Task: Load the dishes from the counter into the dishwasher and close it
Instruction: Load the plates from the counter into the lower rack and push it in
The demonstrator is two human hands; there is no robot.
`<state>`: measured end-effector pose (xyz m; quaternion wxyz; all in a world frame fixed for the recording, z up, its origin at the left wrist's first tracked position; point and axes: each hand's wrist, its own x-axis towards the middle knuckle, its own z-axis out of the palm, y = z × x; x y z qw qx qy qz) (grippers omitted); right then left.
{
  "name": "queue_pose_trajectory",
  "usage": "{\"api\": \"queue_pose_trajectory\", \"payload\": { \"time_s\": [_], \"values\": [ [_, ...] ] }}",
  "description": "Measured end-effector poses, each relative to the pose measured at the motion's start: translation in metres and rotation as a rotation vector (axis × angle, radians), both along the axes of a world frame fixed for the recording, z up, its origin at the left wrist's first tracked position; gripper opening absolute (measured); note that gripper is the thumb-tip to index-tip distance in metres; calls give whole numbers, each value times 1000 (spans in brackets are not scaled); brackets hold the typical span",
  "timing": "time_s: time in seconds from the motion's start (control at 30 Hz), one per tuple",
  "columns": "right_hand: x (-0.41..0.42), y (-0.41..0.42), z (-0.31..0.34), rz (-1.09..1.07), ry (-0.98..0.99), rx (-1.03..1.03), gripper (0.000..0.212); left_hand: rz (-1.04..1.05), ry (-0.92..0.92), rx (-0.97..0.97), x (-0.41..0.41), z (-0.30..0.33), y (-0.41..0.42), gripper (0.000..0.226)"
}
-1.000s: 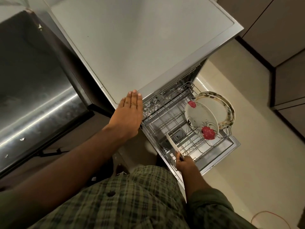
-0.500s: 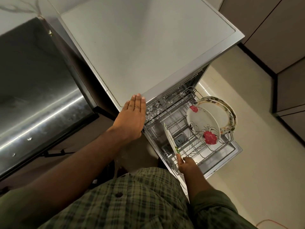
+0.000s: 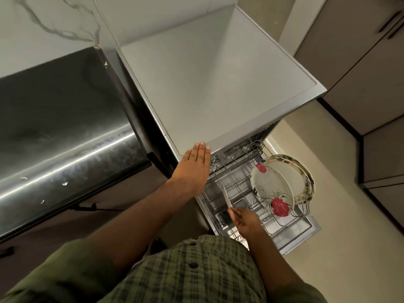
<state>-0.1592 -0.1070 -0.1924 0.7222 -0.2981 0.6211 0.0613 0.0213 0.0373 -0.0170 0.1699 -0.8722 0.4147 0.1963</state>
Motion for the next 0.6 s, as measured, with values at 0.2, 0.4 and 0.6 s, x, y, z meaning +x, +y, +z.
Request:
{"api": "queue_pose_trajectory", "payload": {
  "time_s": [0.2,0.4,0.6],
  "values": [
    [29,-1,26,-24,-36,3,19,8,17,-27,0,-3,3,97],
    [43,3,74,116,-126,-180,13,8,76,-86,2,-3,7,100],
    [76,26,170,606,-393,-587,22,146,302,-378,23,19,40,73]
  ]
}}
